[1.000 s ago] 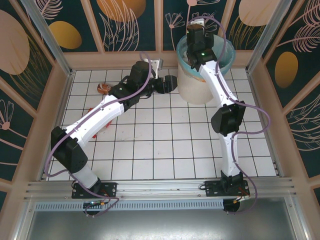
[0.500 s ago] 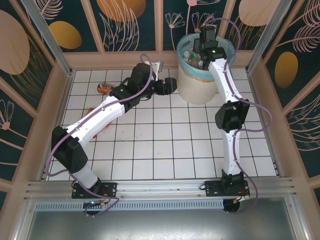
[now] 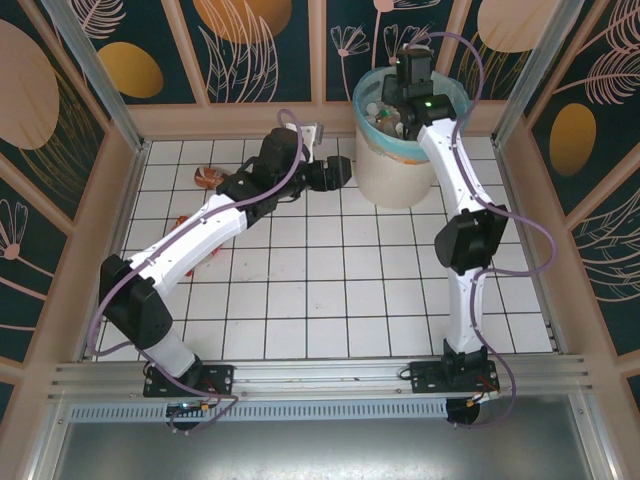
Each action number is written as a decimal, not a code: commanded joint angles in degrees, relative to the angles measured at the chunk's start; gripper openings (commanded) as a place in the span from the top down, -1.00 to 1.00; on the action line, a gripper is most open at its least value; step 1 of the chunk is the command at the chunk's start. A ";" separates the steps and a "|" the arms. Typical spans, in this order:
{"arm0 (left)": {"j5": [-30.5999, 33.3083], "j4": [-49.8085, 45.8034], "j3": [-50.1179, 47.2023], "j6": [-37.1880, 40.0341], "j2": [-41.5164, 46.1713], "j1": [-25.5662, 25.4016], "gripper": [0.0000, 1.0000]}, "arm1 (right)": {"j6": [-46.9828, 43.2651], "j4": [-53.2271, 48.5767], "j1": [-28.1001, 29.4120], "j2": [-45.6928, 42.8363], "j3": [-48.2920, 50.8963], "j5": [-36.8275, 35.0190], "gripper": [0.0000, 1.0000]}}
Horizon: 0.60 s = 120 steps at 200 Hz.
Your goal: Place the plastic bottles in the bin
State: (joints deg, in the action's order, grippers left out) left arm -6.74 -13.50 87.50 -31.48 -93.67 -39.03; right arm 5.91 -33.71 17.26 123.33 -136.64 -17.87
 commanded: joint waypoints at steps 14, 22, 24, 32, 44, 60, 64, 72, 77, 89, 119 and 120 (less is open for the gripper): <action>2.36 0.88 -3.12 1.50 5.34 -0.11 -0.57 | 0.60 -6.24 1.28 -6.47 2.04 3.57 0.07; 2.97 0.84 -4.22 1.75 6.33 -0.15 -0.57 | 0.86 -8.13 1.63 -6.68 2.76 5.22 0.06; 3.10 0.84 -4.48 1.77 6.55 -0.12 -0.57 | 0.94 -8.36 1.68 -6.80 3.02 5.41 0.06; 3.67 0.93 -5.47 1.99 7.35 -0.17 -0.58 | 0.51 -8.82 2.27 -7.27 4.53 5.97 0.02; 4.44 0.93 -6.90 2.37 8.50 -0.14 -0.59 | -1.47 -7.25 3.22 -8.42 8.57 5.69 -0.07; 5.25 0.63 -8.32 2.65 9.61 -0.17 -0.59 | -2.56 -4.33 3.57 -9.91 13.26 6.43 -0.17; 5.32 0.51 -8.60 2.73 9.87 -0.16 -0.60 | -2.73 -3.94 3.52 -10.14 13.86 7.03 -0.25; 5.54 0.32 -9.12 2.74 10.31 -0.14 -0.60 | -2.84 -4.01 3.53 -10.15 14.21 7.48 -0.35; 5.76 0.23 -9.40 2.77 10.51 -0.15 -0.61 | -2.76 -4.14 3.50 -10.03 14.01 7.46 -0.39; 6.09 0.21 -9.88 2.74 10.85 -0.13 -0.61 | -2.73 -4.43 3.51 -9.86 13.32 7.57 -0.44; 6.11 0.27 -9.79 2.52 10.77 -0.12 -0.61 | -3.39 -4.82 3.56 -9.00 10.99 8.22 -0.45; 6.07 0.29 -9.75 2.45 10.78 -0.10 -0.61 | -3.38 -4.84 3.52 -8.95 10.88 8.21 -0.45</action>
State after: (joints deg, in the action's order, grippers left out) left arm -1.74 -13.56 78.19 -29.98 -84.20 -39.03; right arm 4.29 -37.58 20.47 114.52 -123.39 -10.98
